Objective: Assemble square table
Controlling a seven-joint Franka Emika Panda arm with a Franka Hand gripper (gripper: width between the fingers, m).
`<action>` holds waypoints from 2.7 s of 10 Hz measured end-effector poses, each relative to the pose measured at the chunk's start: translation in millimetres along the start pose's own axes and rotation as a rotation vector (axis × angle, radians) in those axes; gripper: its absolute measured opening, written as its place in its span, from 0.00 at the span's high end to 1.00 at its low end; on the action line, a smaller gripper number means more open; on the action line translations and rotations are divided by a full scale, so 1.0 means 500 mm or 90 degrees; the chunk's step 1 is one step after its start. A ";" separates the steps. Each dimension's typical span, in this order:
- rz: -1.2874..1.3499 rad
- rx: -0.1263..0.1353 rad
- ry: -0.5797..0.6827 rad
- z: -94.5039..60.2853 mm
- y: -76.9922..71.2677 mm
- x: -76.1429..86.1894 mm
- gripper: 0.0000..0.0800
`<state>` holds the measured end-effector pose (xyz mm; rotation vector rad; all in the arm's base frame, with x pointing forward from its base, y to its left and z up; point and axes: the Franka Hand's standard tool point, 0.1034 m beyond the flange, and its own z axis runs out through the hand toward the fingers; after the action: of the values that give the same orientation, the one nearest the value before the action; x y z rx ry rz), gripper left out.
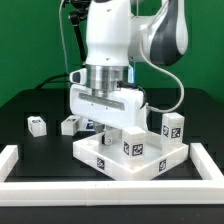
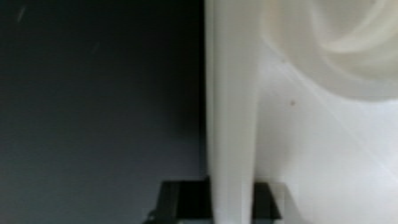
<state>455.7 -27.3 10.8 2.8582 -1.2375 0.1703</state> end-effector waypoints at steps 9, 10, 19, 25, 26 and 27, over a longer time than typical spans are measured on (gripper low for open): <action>-0.363 0.001 0.004 -0.013 0.026 0.085 0.93; -0.409 -0.002 0.003 -0.012 0.026 0.084 0.93; -0.822 -0.032 0.042 -0.013 -0.046 0.130 0.93; -1.100 -0.063 0.092 -0.001 -0.140 0.158 0.91; -1.145 -0.068 0.096 -0.004 -0.149 0.160 0.91; -1.222 -0.079 0.109 -0.006 -0.178 0.166 0.91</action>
Offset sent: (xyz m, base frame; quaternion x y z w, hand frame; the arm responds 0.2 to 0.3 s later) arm 0.0000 0.0000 0.0000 0.0000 0.0000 -0.1938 0.9810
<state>576.6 -26.4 24.9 2.4453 1.5155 0.1976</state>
